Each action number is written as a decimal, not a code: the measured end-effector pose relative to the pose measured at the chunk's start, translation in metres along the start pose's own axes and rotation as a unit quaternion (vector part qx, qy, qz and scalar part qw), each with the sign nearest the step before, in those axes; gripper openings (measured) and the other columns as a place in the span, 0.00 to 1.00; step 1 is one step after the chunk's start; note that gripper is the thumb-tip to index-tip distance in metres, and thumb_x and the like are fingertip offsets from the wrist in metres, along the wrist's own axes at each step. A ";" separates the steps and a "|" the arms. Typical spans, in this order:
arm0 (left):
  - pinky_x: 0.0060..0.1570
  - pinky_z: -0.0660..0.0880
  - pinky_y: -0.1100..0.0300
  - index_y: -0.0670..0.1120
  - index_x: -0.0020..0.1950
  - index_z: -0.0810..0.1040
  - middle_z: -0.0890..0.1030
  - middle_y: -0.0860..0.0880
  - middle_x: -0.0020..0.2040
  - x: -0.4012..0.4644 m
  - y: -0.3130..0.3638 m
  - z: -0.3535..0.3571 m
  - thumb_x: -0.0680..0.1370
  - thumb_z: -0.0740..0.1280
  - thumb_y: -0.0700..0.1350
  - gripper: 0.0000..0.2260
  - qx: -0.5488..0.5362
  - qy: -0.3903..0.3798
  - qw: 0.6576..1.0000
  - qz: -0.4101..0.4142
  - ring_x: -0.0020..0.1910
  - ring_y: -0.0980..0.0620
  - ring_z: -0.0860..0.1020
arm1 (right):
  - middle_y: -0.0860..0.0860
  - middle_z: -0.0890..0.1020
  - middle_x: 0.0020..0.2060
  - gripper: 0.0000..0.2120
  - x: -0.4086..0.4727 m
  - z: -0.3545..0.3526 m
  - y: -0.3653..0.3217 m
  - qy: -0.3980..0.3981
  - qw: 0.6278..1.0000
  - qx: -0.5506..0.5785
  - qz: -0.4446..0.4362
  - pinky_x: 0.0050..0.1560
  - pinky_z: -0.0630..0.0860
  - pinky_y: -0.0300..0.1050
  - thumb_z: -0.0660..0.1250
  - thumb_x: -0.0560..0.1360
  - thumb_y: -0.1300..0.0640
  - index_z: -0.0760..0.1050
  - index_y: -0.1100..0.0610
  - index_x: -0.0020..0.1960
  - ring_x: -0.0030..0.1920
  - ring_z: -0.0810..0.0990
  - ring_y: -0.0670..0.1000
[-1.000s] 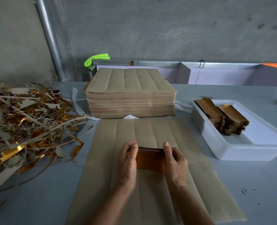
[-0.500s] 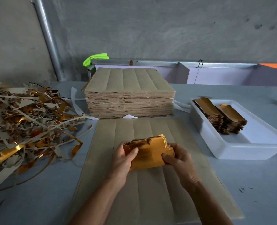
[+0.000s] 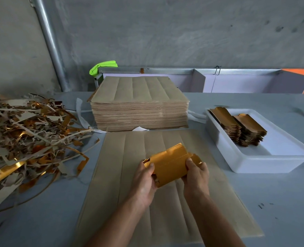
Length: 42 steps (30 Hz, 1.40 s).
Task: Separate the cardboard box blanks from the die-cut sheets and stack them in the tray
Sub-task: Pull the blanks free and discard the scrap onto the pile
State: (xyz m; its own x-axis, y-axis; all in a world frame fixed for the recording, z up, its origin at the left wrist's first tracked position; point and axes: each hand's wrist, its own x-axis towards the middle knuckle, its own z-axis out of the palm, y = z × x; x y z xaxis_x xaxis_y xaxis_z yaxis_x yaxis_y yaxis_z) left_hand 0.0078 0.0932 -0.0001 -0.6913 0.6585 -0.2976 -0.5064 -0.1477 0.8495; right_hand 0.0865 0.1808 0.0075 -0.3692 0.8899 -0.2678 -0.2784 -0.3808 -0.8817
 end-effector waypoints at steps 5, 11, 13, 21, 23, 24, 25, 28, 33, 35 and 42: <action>0.50 0.77 0.47 0.47 0.50 0.74 0.78 0.42 0.53 -0.003 0.018 -0.002 0.79 0.63 0.46 0.04 0.098 0.016 0.992 0.081 0.51 0.45 0.78 | 0.50 0.72 0.45 0.04 0.007 -0.010 -0.019 -0.024 0.990 -0.093 -0.101 0.46 0.72 0.49 0.62 0.79 0.58 0.66 0.53 0.49 0.45 0.73 0.50; 0.44 0.76 0.61 0.54 0.51 0.73 0.79 0.54 0.49 -0.004 0.036 0.004 0.79 0.64 0.50 0.03 0.414 -0.113 0.898 0.101 0.48 0.57 0.77 | 0.54 0.76 0.48 0.05 0.002 -0.010 -0.029 -0.121 0.974 -0.159 -0.107 0.39 0.76 0.42 0.64 0.78 0.58 0.70 0.55 0.53 0.47 0.77 0.52; 0.48 0.78 0.57 0.56 0.50 0.73 0.79 0.53 0.50 -0.008 0.029 0.010 0.80 0.62 0.50 0.01 0.394 -0.117 0.907 0.094 0.49 0.56 0.78 | 0.54 0.77 0.49 0.11 0.000 -0.007 -0.028 -0.077 0.988 -0.118 -0.068 0.39 0.76 0.43 0.65 0.78 0.57 0.68 0.57 0.57 0.48 0.78 0.53; 0.52 0.77 0.47 0.47 0.55 0.73 0.79 0.42 0.53 -0.012 0.000 0.035 0.81 0.59 0.47 0.07 0.306 -0.045 0.941 0.139 0.52 0.45 0.78 | 0.51 0.81 0.41 0.09 -0.018 -0.006 -0.009 -0.074 0.989 -0.112 -0.063 0.32 0.77 0.38 0.54 0.82 0.54 0.72 0.54 0.50 0.38 0.81 0.46; 0.50 0.78 0.44 0.45 0.55 0.73 0.79 0.41 0.53 -0.010 -0.001 0.041 0.81 0.60 0.47 0.07 0.290 -0.044 0.947 0.132 0.52 0.42 0.78 | 0.53 0.79 0.39 0.10 -0.014 -0.010 -0.017 -0.070 0.989 -0.116 -0.060 0.30 0.76 0.39 0.54 0.82 0.55 0.71 0.58 0.48 0.34 0.80 0.47; 0.50 0.78 0.42 0.46 0.54 0.73 0.79 0.41 0.52 -0.009 -0.001 0.045 0.81 0.60 0.48 0.07 0.287 -0.040 0.948 0.129 0.52 0.42 0.79 | 0.54 0.77 0.38 0.11 -0.011 -0.012 -0.020 -0.063 0.987 -0.132 -0.063 0.31 0.76 0.40 0.54 0.82 0.54 0.70 0.59 0.48 0.35 0.78 0.48; 0.49 0.78 0.42 0.47 0.53 0.73 0.79 0.42 0.51 -0.006 -0.001 0.049 0.81 0.60 0.48 0.06 0.288 -0.036 0.948 0.128 0.50 0.44 0.79 | 0.54 0.75 0.38 0.11 -0.008 -0.015 -0.022 -0.054 0.984 -0.156 -0.072 0.32 0.74 0.40 0.53 0.82 0.53 0.69 0.59 0.47 0.36 0.76 0.49; 0.45 0.78 0.46 0.44 0.51 0.72 0.77 0.41 0.47 0.002 -0.005 0.069 0.81 0.60 0.47 0.07 0.284 -0.030 0.947 0.146 0.43 0.48 0.76 | 0.51 0.74 0.37 0.11 -0.001 -0.024 -0.027 -0.035 0.971 -0.202 -0.123 0.29 0.71 0.35 0.52 0.83 0.53 0.69 0.55 0.46 0.34 0.74 0.45; 0.46 0.72 0.52 0.40 0.52 0.70 0.76 0.37 0.49 0.020 -0.012 0.104 0.82 0.56 0.46 0.09 0.316 -0.040 0.936 0.153 0.44 0.48 0.74 | 0.51 0.76 0.36 0.10 0.015 -0.044 -0.055 -0.030 0.968 -0.228 -0.104 0.34 0.76 0.42 0.52 0.83 0.56 0.71 0.55 0.48 0.34 0.76 0.48; 0.43 0.70 0.55 0.43 0.47 0.69 0.74 0.41 0.44 0.030 -0.010 0.119 0.82 0.56 0.46 0.09 0.325 -0.017 0.933 0.152 0.40 0.50 0.72 | 0.51 0.78 0.41 0.07 0.023 -0.054 -0.071 -0.038 0.969 -0.236 -0.065 0.36 0.75 0.42 0.55 0.82 0.58 0.71 0.53 0.51 0.39 0.78 0.49; 0.34 0.72 0.60 0.47 0.43 0.74 0.78 0.47 0.41 0.048 0.002 0.188 0.81 0.60 0.44 0.08 0.246 -0.019 0.962 0.115 0.37 0.52 0.75 | 0.53 0.81 0.31 0.07 0.050 -0.077 -0.123 0.015 0.989 -0.143 -0.027 0.33 0.77 0.41 0.63 0.77 0.67 0.76 0.60 0.42 0.31 0.80 0.49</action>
State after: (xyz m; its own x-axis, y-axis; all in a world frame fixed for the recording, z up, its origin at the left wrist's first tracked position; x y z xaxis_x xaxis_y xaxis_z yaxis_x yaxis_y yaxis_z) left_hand 0.0708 0.2629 0.0688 -0.7313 0.6785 -0.0689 -0.0302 0.0687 0.9972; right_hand 0.1702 0.2915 0.0723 -0.3331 0.9159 -0.2239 -0.0342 -0.2490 -0.9679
